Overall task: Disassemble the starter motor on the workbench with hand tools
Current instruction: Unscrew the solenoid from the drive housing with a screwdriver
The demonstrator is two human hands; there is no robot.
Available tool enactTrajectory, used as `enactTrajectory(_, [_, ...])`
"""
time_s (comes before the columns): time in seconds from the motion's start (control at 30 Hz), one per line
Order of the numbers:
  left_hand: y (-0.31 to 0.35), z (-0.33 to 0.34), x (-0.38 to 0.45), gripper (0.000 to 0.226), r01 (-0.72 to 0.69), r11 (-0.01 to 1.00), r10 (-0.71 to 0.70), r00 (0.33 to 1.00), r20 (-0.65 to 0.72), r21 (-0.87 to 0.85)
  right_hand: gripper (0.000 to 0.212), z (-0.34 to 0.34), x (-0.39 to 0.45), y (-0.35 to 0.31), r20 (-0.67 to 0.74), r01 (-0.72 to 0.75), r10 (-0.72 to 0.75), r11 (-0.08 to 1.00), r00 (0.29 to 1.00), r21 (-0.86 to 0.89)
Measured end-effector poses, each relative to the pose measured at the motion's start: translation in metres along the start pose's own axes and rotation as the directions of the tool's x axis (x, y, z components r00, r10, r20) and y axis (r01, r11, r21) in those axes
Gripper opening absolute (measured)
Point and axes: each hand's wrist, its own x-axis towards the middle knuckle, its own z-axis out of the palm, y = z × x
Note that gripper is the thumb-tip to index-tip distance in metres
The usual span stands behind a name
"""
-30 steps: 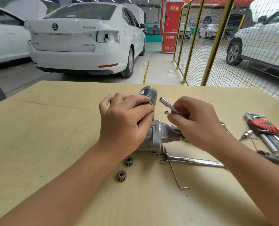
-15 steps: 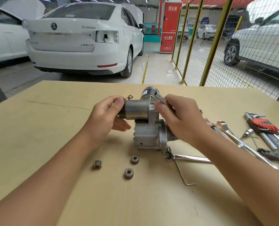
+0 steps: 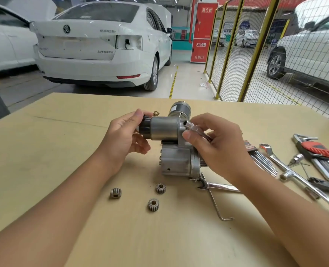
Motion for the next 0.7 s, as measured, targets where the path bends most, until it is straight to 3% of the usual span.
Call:
enactTrajectory(0.1, [-0.0004, 0.0004, 0.0004, 0.039, 0.001, 1.0, -0.001, 1.0, -0.005, 0.002, 0.013, 0.0008, -0.0003, 0.0026, -0.025, 0.053, -0.054, 0.998, 0.998, -0.038])
enactTrajectory(0.3, [-0.0013, 0.0024, 0.0, 0.034, 0.011, 1.0, -0.011, 1.0, -0.028, 0.01, 0.022, -0.0023, -0.0009, 0.0032, 0.017, -0.023, 0.021, 0.991, 1.0, 0.131])
enactTrajectory(0.5, [-0.0013, 0.0049, -0.0006, 0.034, 0.024, 1.0, -0.025, 0.999, -0.041, -0.013, 0.011, -0.0012, -0.0002, -0.0047, -0.05, 0.093, -0.096, 0.993, 0.994, -0.07])
enactTrajectory(0.7, [-0.0003, -0.0018, 0.0005, 0.041, 0.077, 0.992, -0.076, 0.997, 0.015, -0.1, 0.016, -0.0021, -0.0007, 0.0014, 0.0, 0.113, -0.113, 0.99, 0.994, -0.08])
